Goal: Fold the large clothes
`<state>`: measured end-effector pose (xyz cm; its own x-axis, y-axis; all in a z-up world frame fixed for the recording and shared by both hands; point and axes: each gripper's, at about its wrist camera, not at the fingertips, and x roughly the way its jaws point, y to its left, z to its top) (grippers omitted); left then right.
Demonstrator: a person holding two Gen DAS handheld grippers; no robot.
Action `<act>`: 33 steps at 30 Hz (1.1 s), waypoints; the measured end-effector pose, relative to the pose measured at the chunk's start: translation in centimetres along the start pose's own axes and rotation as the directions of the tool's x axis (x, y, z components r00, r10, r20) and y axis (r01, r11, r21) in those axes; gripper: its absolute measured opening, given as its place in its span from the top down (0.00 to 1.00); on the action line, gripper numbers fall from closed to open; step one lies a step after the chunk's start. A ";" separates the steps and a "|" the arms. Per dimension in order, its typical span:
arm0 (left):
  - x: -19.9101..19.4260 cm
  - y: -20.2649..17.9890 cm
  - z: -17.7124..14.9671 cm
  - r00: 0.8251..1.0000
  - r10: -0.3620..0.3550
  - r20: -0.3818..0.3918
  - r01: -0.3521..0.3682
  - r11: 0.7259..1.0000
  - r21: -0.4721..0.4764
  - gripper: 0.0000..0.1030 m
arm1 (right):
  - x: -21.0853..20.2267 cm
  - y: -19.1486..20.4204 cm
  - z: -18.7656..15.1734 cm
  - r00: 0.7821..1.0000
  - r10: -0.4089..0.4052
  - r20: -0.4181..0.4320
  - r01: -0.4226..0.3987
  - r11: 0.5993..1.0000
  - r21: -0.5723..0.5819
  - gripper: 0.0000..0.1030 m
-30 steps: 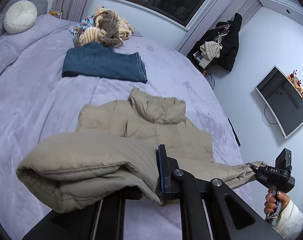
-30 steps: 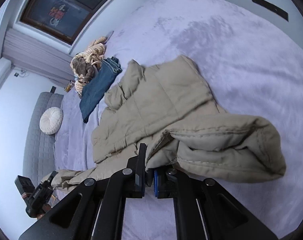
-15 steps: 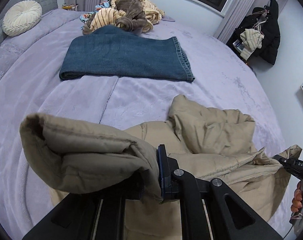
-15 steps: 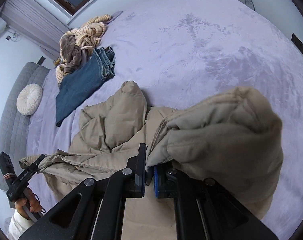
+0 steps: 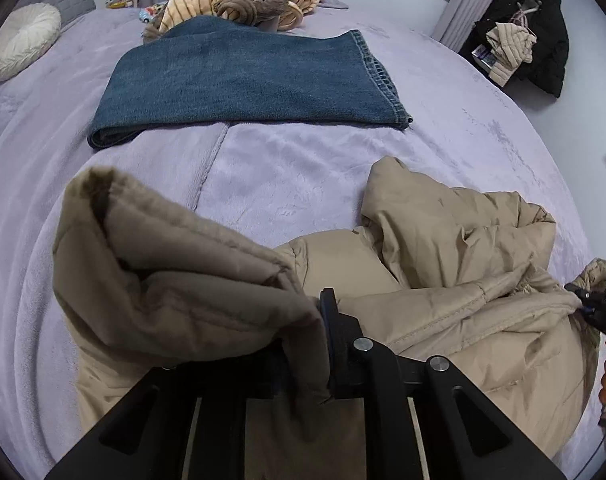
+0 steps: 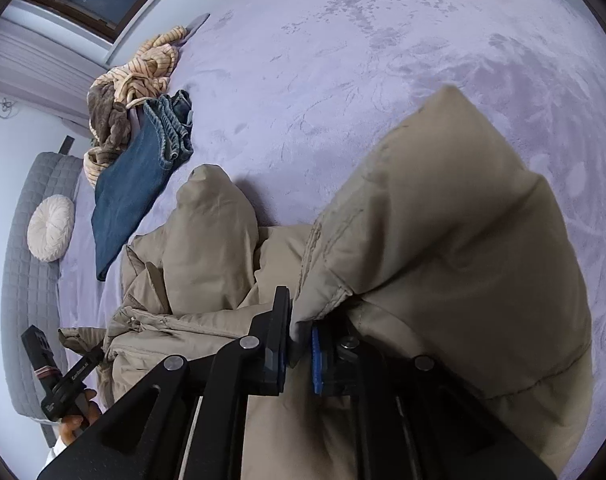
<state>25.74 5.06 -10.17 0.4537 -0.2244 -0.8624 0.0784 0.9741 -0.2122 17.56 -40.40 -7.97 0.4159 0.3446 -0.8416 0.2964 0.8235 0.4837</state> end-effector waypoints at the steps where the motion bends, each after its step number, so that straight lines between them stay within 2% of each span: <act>1: -0.5 0.0 -0.1 1.000 -0.007 0.007 0.007 1.000 0.011 0.72 | -0.5 0.2 0.0 1.000 0.004 0.000 -0.004 1.000 -0.010 0.79; 2: -1.0 0.0 -0.2 1.000 -0.009 0.011 0.008 1.000 0.020 0.56 | -0.9 0.3 -0.1 1.000 0.008 0.006 -0.008 1.000 -0.021 0.64; 3: -1.4 0.0 -0.2 1.000 -0.004 0.018 0.003 1.000 0.026 0.46 | -1.3 0.5 -0.1 1.000 0.009 0.015 -0.009 0.999 -0.030 0.52; 4: -2.0 0.0 -0.3 0.999 0.006 0.037 -0.007 1.000 0.029 0.29 | -1.8 0.6 -0.1 0.999 0.017 0.028 -0.016 0.999 -0.036 0.32; 5: -2.7 0.0 -0.3 0.997 0.018 0.069 -0.021 0.999 0.031 0.25 | -2.3 0.7 -0.3 0.999 0.026 0.042 -0.024 0.999 -0.040 0.30; 6: -3.2 0.1 -0.2 0.996 0.015 0.086 -0.018 0.999 0.034 0.25 | -2.8 0.9 -0.4 0.998 0.032 0.053 -0.030 0.999 -0.044 0.30; 7: -3.6 0.0 -0.2 0.996 -0.002 0.089 -0.001 0.999 0.037 0.25 | -2.9 1.1 -0.5 0.998 0.038 0.051 -0.035 0.998 -0.049 0.30; 8: -3.8 0.1 -0.1 0.996 -0.018 0.088 0.015 0.999 0.036 0.25 | -3.1 1.3 -0.8 0.998 0.045 0.043 -0.042 0.998 -0.054 0.40; 9: -4.0 0.0 -0.1 0.996 -0.033 0.089 0.029 0.999 0.040 0.25 | -3.2 1.6 -1.1 0.998 0.047 0.037 -0.044 0.997 -0.065 0.53; 10: -4.0 -0.2 -0.2 0.995 -0.049 0.083 0.044 0.998 0.052 0.25 | -3.2 2.0 -1.4 0.999 0.042 0.028 -0.039 0.995 -0.087 0.78; 11: -3.7 -0.6 -0.3 0.995 -0.068 0.068 0.063 0.995 0.075 0.27 | -3.0 2.5 -1.8 0.999 0.031 0.015 -0.029 0.993 -0.114 0.82; 12: -3.3 -1.0 -0.4 0.996 -0.064 0.062 0.058 0.994 0.095 0.31 | -2.7 3.0 -2.2 1.000 0.026 0.005 -0.025 0.989 -0.147 0.82; 13: -2.6 -1.4 -0.5 0.998 -0.038 0.052 0.032 0.993 0.117 0.41 | -2.4 3.4 -2.5 1.000 0.018 -0.005 -0.019 0.984 -0.180 0.82; 16: 0.3 -1.2 -0.3 0.997 0.071 0.040 -0.075 0.991 0.111 0.41 | -0.7 3.9 -2.7 0.997 -0.078 -0.008 0.073 0.963 -0.258 0.82; 20: 2.3 1.0 0.4 0.994 0.099 0.041 -0.100 0.995 0.027 0.41 | 0.2 1.5 -0.9 0.978 -0.201 0.058 0.209 0.955 -0.210 0.86; 22: 2.8 1.4 0.4 0.992 0.116 0.049 -0.118 0.992 0.035 0.41 | -0.6 0.0 -0.2 0.976 -0.206 0.075 0.215 0.965 -0.152 0.86; 25: 4.4 1.8 0.6 0.993 0.113 0.036 -0.114 0.992 0.047 0.41 | -0.7 -1.8 0.4 0.964 -0.254 0.083 0.264 0.953 -0.149 0.87; 30: 6.3 1.5 1.1 0.994 0.104 0.042 -0.105 0.994 0.040 0.40 | 2.0 -4.7 1.5 0.971 -0.230 0.056 0.235 0.968 -0.086 0.90; 33: 6.7 1.8 1.5 0.995 0.097 0.027 -0.097 0.995 0.015 0.37 | 3.1 -5.6 2.2 0.974 -0.220 0.052 0.223 0.974 -0.046 0.90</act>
<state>30.23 5.35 -15.64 0.4826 -0.1285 -0.8663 0.0470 0.9916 -0.1209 19.13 -44.94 -12.76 0.3846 0.1310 -0.9138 0.3417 0.8994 0.2727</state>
